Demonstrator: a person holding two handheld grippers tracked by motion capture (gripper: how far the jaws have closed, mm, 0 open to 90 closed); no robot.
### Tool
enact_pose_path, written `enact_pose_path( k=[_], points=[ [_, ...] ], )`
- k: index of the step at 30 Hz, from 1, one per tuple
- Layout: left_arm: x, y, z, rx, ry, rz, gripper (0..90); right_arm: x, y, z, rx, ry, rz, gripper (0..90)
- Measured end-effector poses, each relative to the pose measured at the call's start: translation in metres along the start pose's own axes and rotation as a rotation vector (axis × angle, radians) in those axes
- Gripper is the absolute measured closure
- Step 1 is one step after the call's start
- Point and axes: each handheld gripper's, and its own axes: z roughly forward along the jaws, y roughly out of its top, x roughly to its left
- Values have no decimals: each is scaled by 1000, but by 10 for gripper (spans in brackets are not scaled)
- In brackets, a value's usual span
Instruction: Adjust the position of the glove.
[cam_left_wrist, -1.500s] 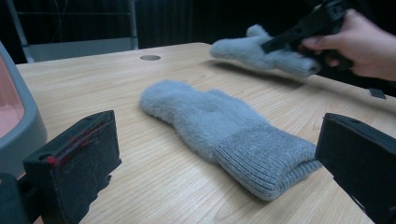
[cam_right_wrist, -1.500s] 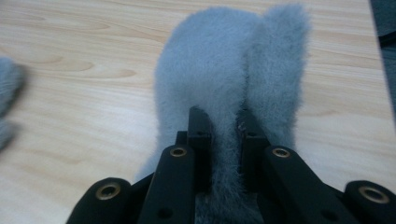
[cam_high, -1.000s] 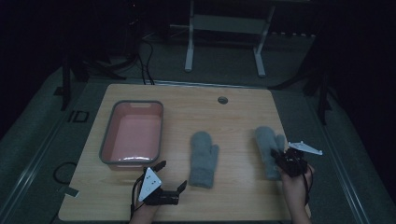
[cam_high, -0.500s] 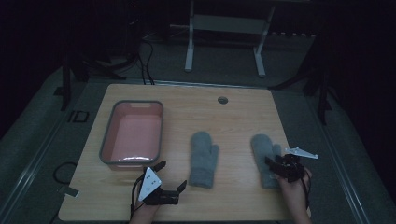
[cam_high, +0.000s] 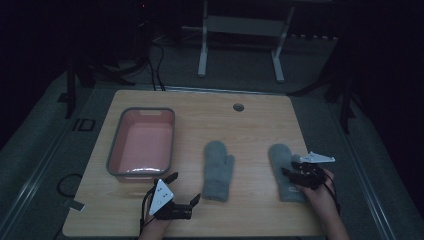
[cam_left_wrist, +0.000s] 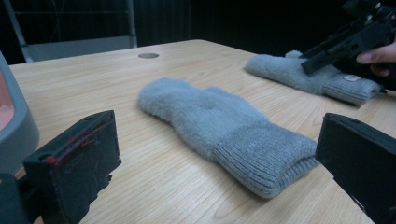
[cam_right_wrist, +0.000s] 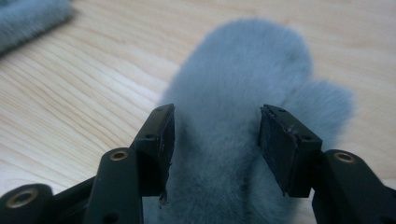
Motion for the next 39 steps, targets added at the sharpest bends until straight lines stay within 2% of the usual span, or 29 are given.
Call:
enact_pose_path(
  k=[2, 4, 8, 10, 14, 17, 20, 21, 23, 30, 39],
  points=[
    [0, 0, 0, 0, -1, 0, 1, 0, -7, 8, 14, -15, -22, 455],
    [0, 0, 0, -2, 0, 1, 2, -1, -10, 9, -6, -5, -3, 496],
    [0, 0, 0, 0, -1, 1, 1, 4, -10, 9, 1, -25, -6, 678],
    [0, 0, 0, -2, -1, 1, 1, 8, -7, 9, 19, -53, 17, 728],
    [0, 0, -1, -4, 1, 2, 1, 14, -3, 8, 12, -95, 74, 782],
    [1, 0, -1, -4, 3, 1, 2, 22, 4, 3, -7, -125, 104, 789],
    [1, 0, 0, -4, 3, 0, 1, 28, 10, -2, -23, -131, 124, 789],
    [1, 0, 0, -4, 5, 0, 1, 35, 20, -8, -45, -142, 126, 789],
    [1, -1, 0, 2, 8, -3, 1, 42, 28, -11, -52, -155, 105, 788],
    [2, 0, 0, 2, 11, -4, 1, 67, 51, -21, -93, -142, 103, 787],
    [3, -1, -1, 4, 24, -12, 1, 111, 78, -18, -138, -106, 157, 787]
  ],
)
